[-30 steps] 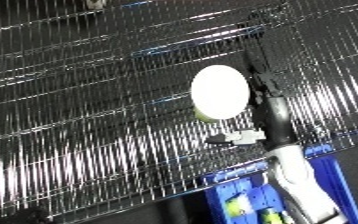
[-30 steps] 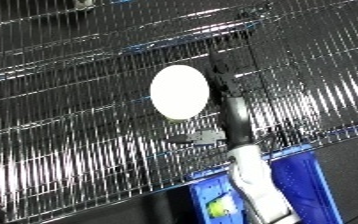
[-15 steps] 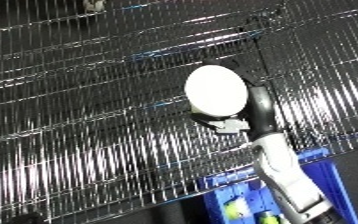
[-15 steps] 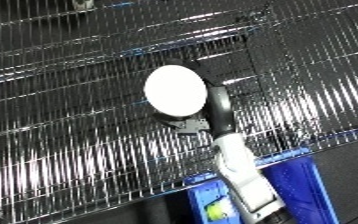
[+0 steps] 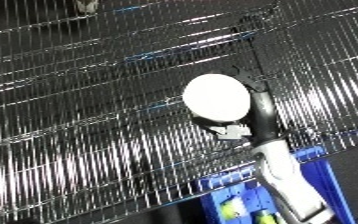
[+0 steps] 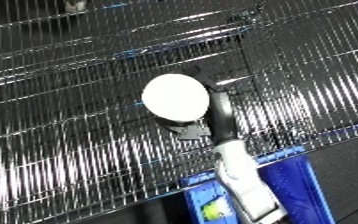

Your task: Pick up the object and place it into the box

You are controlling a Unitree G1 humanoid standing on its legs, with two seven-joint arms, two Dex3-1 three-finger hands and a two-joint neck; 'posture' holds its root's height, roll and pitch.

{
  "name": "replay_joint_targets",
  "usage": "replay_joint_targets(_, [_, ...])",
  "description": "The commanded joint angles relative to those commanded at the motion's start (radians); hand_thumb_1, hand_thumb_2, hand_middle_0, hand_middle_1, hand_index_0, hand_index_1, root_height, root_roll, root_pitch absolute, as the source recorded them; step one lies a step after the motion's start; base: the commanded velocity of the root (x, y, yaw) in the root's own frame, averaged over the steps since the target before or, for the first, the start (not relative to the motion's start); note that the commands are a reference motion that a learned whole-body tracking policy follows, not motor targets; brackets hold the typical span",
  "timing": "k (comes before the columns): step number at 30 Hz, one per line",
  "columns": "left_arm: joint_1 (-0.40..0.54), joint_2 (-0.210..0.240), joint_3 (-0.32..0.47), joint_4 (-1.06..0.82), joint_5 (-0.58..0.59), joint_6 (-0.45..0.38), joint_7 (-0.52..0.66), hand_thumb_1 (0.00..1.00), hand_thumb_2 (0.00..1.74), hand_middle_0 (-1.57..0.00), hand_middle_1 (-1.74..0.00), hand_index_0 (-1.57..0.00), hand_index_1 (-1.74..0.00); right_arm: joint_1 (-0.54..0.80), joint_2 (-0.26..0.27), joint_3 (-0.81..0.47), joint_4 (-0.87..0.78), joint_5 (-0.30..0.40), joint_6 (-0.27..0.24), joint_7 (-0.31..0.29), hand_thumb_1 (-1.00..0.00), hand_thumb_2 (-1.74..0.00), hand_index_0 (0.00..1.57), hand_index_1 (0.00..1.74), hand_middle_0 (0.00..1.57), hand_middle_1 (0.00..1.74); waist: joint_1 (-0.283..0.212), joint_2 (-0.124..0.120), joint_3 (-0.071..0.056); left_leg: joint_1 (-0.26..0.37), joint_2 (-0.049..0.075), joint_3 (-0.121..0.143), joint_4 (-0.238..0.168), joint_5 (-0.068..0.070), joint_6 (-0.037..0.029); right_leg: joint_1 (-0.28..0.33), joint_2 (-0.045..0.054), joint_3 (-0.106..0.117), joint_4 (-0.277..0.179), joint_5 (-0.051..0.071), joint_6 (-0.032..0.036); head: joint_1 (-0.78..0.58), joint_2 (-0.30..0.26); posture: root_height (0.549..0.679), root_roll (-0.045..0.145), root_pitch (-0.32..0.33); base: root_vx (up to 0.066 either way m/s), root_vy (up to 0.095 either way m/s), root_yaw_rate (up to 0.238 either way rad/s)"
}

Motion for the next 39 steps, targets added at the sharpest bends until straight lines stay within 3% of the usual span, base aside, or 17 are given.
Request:
replay_joint_targets(8, [0.041,-0.01,0.047,0.006,0.024,-0.007,-0.017,1.0,1.74,-1.57,-1.74,-1.57,-1.74,0.145,0.006,-0.069,-0.208,-0.053,0.012,-0.032,-0.75,-1.3,1.18,1.3,1.18,1.3,-0.043,-0.024,0.0,0.063,0.02,0.012,-0.037,-0.002,-0.0041,0.058,0.0105,0.019,-0.048,0.012,0.0059,-0.019,-0.019,0.611,0.046,0.144,-0.023,-0.008,-0.134])
replay_joint_targets(16, [0.064,-0.012,0.087,0.009,0.045,0.002,-0.024,1.0,1.74,-1.57,-1.74,-1.57,-1.74,0.295,0.037,-0.127,-0.341,-0.075,-0.01,-0.06,-0.75,-1.3,1.18,1.3,1.18,1.3,-0.087,-0.046,0.0,0.122,0.039,0.025,-0.06,-0.01,-0.0074,0.118,0.0186,0.043,-0.095,0.026,0.0129,-0.01,-0.053,0.617,0.046,0.122,-0.022,-0.018,-0.16])
replay_joint_targets(26, [0.105,-0.005,0.133,-0.007,0.048,0.016,-0.05,1.0,1.74,-1.57,-1.74,-1.57,-1.74,0.498,0.059,-0.202,-0.439,-0.083,-0.076,-0.111,-0.75,-1.3,1.18,1.3,1.18,1.3,-0.138,-0.062,0.0,0.209,0.057,0.051,-0.079,-0.034,-0.0008,0.21,0.0267,0.072,-0.147,0.027,0.0178,0.071,-0.09,0.628,0.049,0.088,-0.025,-0.002,-0.189])
replay_joint_targets(33, [0.135,-0.007,0.154,-0.008,0.041,0.01,-0.059,1.0,1.74,-1.57,-1.74,-1.57,-1.74,0.627,0.054,-0.262,-0.456,-0.062,-0.14,-0.135,-0.75,-1.3,1.18,1.3,1.18,1.3,-0.18,-0.059,0.0,0.271,0.065,0.073,-0.093,-0.049,0.0005,0.269,0.0272,0.093,-0.176,0.024,0.019,0.15,-0.127,0.634,0.058,0.06,-0.017,0.024,-0.178])
replay_joint_targets(39, [0.171,-0.03,0.159,-0.006,0.025,-0.012,-0.055,1.0,1.74,-1.57,-1.74,-1.57,-1.74,0.725,0.038,-0.307,-0.453,-0.057,-0.171,-0.137,-0.75,-1.3,1.18,1.3,1.18,1.3,-0.223,-0.037,-0.003,0.324,0.067,0.102,-0.128,-0.046,-0.0047,0.3,0.0273,0.118,-0.205,0.023,0.0176,0.22,-0.151,0.638,0.071,0.046,-0.006,0.083,-0.166])
